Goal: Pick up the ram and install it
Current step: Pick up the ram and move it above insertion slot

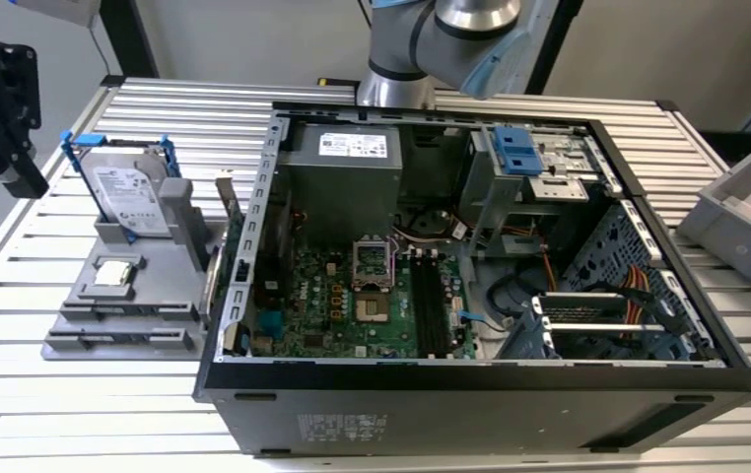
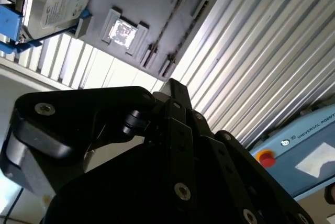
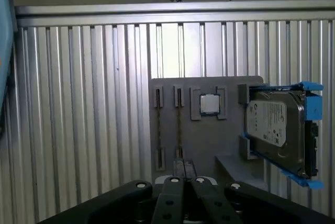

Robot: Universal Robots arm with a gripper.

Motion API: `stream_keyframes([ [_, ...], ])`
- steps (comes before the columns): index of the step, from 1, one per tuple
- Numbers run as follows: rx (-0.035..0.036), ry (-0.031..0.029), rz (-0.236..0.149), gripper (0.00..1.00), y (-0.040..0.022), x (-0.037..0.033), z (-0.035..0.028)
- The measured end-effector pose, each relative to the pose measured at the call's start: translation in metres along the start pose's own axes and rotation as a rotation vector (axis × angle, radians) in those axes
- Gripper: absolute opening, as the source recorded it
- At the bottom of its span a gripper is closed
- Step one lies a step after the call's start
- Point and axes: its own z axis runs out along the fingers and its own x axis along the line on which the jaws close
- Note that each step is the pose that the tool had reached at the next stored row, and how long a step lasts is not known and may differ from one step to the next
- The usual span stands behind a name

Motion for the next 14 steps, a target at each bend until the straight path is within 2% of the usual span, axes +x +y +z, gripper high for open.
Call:
stream_keyframes([
  [8, -0.0025, 0.0023, -0.107, 0.0, 0.0001, -0.0001, 0.0],
  [10, -0.0028, 0.0025, -0.121, 0.0, 0.0001, -0.0001, 0.0],
  [14, -0.0029, 0.0027, -0.125, 0.0, 0.0, 0.0, 0.0],
])
